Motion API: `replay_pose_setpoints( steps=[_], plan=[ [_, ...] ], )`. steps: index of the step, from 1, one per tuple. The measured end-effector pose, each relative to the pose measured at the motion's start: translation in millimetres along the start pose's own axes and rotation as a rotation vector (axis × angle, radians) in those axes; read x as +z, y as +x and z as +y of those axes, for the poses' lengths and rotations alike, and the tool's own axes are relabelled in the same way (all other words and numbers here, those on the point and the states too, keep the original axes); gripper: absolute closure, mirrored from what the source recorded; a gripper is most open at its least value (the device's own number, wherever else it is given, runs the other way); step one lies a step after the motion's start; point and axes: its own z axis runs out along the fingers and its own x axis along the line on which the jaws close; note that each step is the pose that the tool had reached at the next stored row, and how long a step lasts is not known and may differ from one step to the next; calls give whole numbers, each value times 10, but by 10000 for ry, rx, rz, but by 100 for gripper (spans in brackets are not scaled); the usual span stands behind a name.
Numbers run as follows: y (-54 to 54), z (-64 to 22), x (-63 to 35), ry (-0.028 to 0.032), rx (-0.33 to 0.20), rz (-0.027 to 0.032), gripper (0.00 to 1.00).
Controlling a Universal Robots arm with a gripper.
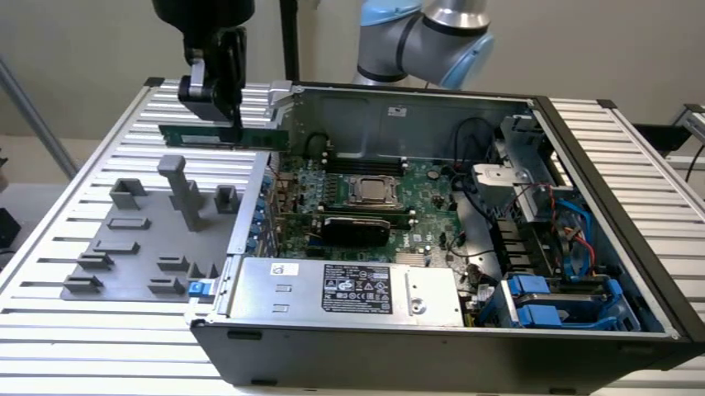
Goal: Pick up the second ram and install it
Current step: 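Pick up the second ram and move it above second insertion slot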
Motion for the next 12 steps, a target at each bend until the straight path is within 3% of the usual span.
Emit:
replay_pose_setpoints(
  steps=[12],
  plan=[
    [-144, -391, 8, 0, -1, -1, 87]
  ],
)
